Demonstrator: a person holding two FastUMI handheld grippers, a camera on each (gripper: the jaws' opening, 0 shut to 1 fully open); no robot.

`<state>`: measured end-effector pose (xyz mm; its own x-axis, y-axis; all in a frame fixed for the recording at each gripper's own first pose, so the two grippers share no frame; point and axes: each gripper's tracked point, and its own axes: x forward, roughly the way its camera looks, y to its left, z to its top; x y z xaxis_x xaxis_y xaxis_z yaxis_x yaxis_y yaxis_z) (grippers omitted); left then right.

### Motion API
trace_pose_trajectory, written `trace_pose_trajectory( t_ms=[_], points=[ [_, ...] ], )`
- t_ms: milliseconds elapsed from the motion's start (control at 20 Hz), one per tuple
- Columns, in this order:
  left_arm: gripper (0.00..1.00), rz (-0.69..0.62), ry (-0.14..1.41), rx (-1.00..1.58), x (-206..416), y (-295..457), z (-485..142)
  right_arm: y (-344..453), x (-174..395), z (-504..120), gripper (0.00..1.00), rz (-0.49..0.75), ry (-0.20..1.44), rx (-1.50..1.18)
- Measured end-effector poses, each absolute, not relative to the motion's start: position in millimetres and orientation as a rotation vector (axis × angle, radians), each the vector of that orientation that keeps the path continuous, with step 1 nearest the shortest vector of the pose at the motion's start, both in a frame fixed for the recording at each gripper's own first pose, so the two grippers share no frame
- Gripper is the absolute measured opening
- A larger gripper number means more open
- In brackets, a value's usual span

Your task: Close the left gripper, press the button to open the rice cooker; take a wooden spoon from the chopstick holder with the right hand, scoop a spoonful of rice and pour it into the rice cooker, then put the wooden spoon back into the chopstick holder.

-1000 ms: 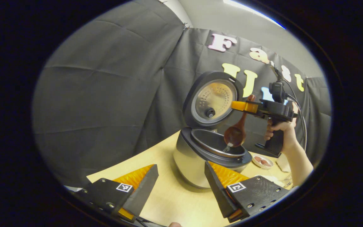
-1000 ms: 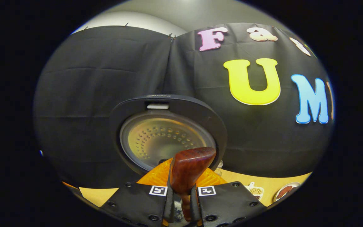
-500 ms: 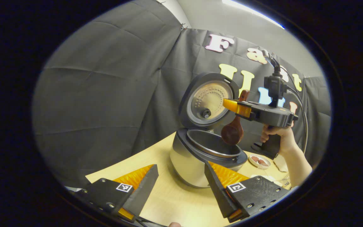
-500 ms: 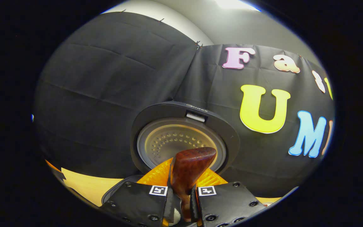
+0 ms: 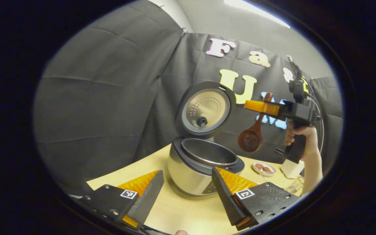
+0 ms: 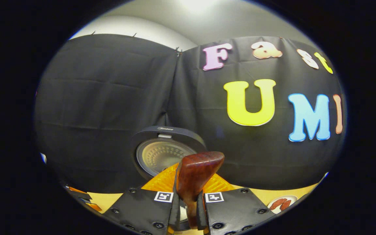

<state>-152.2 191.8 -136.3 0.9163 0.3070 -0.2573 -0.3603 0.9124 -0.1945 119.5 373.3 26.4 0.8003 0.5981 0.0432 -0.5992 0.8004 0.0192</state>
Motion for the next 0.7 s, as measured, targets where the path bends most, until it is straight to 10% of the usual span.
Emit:
trace_pose_trajectory(
  t_ms=[700],
  points=[
    [0.89,0.166,0.225,-0.216,-72.2,89.2,-125.2,69.2,67.8,27.1,0.22,0.234,-0.089,0.113]
  ],
)
